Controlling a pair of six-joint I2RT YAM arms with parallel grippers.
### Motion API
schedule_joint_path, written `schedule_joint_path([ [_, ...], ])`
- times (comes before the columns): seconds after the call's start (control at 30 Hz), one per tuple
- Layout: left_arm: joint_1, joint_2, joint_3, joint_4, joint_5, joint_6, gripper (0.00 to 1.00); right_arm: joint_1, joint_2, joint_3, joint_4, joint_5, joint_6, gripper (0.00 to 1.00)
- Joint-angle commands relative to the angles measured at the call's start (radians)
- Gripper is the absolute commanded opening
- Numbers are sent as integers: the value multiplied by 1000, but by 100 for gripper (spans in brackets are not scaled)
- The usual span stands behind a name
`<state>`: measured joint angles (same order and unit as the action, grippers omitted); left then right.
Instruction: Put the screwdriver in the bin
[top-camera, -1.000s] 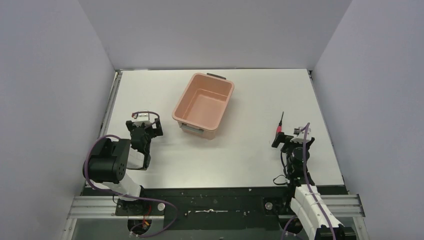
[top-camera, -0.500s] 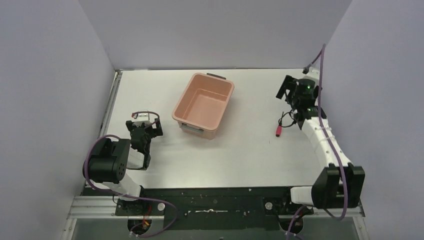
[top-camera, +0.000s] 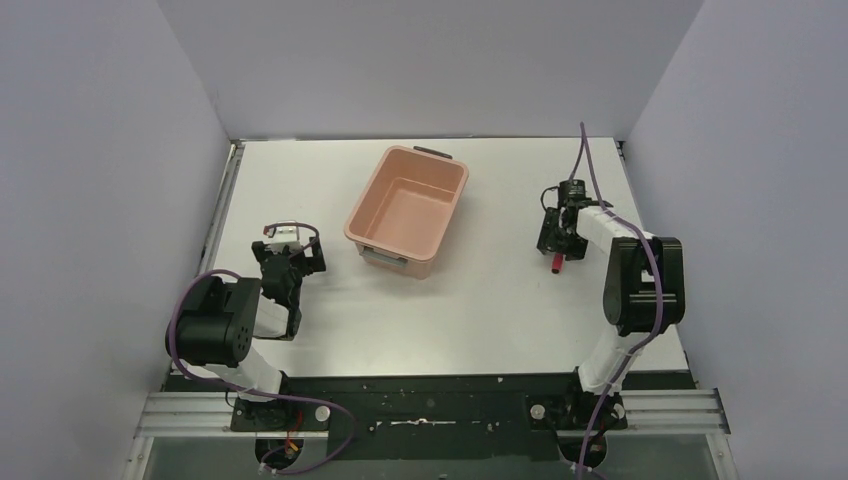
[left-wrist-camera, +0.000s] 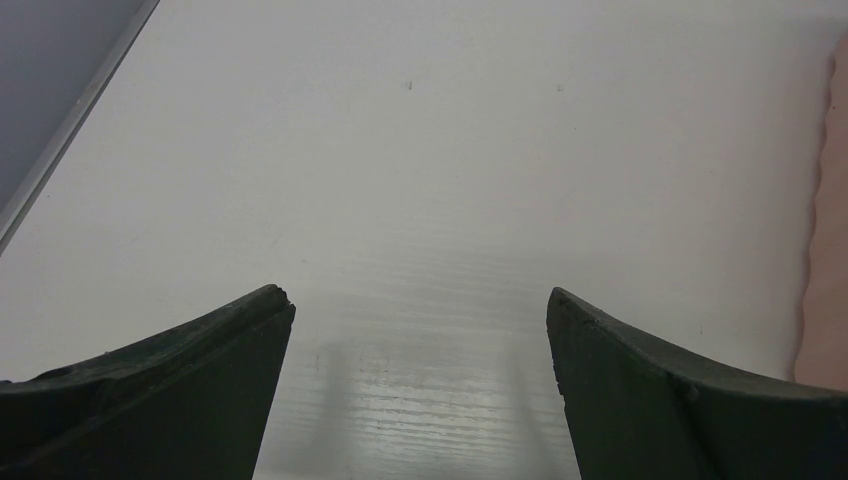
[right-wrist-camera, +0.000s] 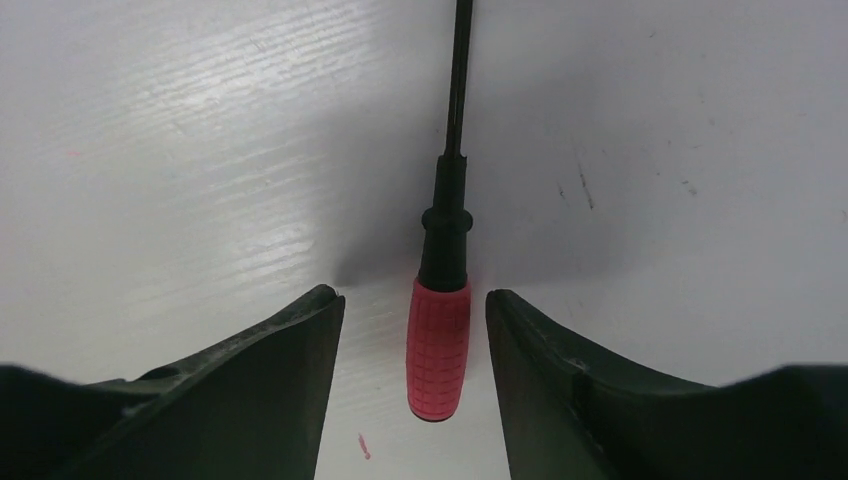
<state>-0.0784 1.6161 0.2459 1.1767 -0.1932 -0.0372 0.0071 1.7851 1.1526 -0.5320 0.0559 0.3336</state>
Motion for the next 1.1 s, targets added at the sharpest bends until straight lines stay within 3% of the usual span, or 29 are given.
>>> schedule_joint_path([
  [0.0, 3, -5, 9, 32, 8, 8, 97, -33, 44, -14, 34, -9, 4, 46],
  [0.2, 3, -4, 9, 31, 8, 8, 97, -45, 96, 94, -42, -26, -48, 0],
  [0.3, 3, -6, 9, 32, 8, 7, 97, -44, 74, 235, -180, -47, -81, 0],
  [0.5, 3, -7, 9, 33, 8, 7, 97, -41, 63, 650, -610, -105, -101, 0],
  [0.67, 3, -5, 9, 31, 8, 7, 97, -37, 34, 812, -721, -151, -34, 0],
  [0.8, 4, -6, 9, 31, 8, 8, 97, -14, 6, 818, -653, -198, 41, 0],
  [1.07, 3, -6, 9, 32, 7, 8, 97, 379, -48, 673, -88, -287, 332, 0],
])
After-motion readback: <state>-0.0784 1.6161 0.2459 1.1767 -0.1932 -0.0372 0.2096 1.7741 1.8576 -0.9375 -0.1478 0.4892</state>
